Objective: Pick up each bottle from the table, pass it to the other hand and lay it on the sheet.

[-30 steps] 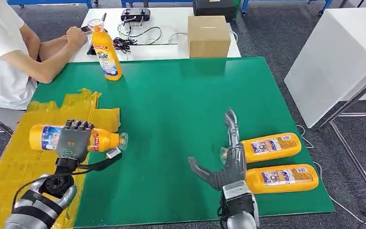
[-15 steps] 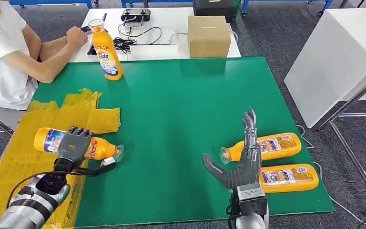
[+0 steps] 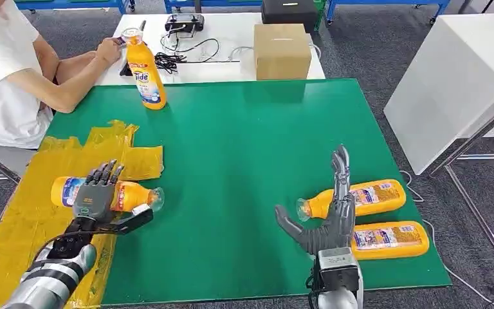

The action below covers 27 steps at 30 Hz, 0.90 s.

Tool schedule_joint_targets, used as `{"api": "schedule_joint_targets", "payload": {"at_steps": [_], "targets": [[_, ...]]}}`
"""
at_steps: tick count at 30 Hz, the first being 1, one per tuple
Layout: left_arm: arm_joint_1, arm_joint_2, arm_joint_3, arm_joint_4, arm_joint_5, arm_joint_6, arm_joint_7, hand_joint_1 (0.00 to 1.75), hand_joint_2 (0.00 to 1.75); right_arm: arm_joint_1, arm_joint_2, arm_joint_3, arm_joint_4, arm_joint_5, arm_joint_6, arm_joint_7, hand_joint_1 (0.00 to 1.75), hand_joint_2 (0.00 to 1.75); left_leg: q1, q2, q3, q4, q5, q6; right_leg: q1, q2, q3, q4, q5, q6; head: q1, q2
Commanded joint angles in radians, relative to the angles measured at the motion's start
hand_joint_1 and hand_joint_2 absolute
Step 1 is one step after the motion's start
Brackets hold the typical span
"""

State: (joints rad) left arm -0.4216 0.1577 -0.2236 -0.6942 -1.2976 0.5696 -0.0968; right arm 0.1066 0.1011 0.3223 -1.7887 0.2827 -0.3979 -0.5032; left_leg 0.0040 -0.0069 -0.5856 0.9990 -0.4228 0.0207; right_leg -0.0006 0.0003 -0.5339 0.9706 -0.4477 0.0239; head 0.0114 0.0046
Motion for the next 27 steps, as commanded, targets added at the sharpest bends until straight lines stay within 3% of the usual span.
{"api": "schedule_joint_targets", "payload": {"at_steps": [1, 9, 18, 21, 27], "targets": [[0.079, -0.066, 0.083, -0.11, 0.105, -0.044, -0.068, 0.0, 1.75, -0.013, -0.018, -0.001, 0.041, 0.01, -0.016, 0.008, 0.0, 1.75, 0.0, 0.001, 0.002, -0.001, -0.001, 0.0, 0.0, 0.001, 0.002, -0.002, 0.0, 0.001, 0.0, 0.0], [0.111, -0.077, 0.098, -0.174, 0.189, -0.039, -0.122, 0.0, 1.75, -0.013, -0.016, -0.007, 0.043, 0.013, -0.019, 0.011, 0.0, 1.75, 0.0, 0.001, -0.001, -0.001, -0.001, 0.0, 0.0, 0.0, -0.001, -0.001, 0.0, 0.0, 0.0, 0.0], [0.243, -0.151, 0.105, -0.521, 0.56, -0.08, -0.35, 0.0, 1.75, -0.002, -0.016, -0.017, 0.028, 0.036, -0.044, 0.004, 0.0, 1.75, 0.0, 0.0, -0.003, 0.0, -0.002, 0.0, 0.0, 0.0, -0.002, -0.002, -0.001, 0.001, 0.0, 0.0], [0.324, -0.198, 0.112, -0.753, 0.836, -0.136, -0.556, 0.0, 1.75, -0.002, -0.053, -0.01, 0.005, 0.177, -0.103, 0.014, 0.0, 1.75, 0.0, 0.0, -0.005, 0.001, -0.002, 0.0, 0.0, -0.001, -0.004, -0.001, -0.001, 0.001, 0.0, 0.0], [0.409, -0.239, 0.094, -1.148, 1.146, -0.124, -0.601, 0.0, 1.75, -0.034, -0.16, -0.021, -0.015, 0.423, -0.105, 0.119, 0.0, 1.75, 0.001, 0.002, -0.007, 0.004, -0.004, 0.001, 0.001, 0.0, -0.006, 0.0, -0.002, 0.001, 0.0, 0.0]]}}
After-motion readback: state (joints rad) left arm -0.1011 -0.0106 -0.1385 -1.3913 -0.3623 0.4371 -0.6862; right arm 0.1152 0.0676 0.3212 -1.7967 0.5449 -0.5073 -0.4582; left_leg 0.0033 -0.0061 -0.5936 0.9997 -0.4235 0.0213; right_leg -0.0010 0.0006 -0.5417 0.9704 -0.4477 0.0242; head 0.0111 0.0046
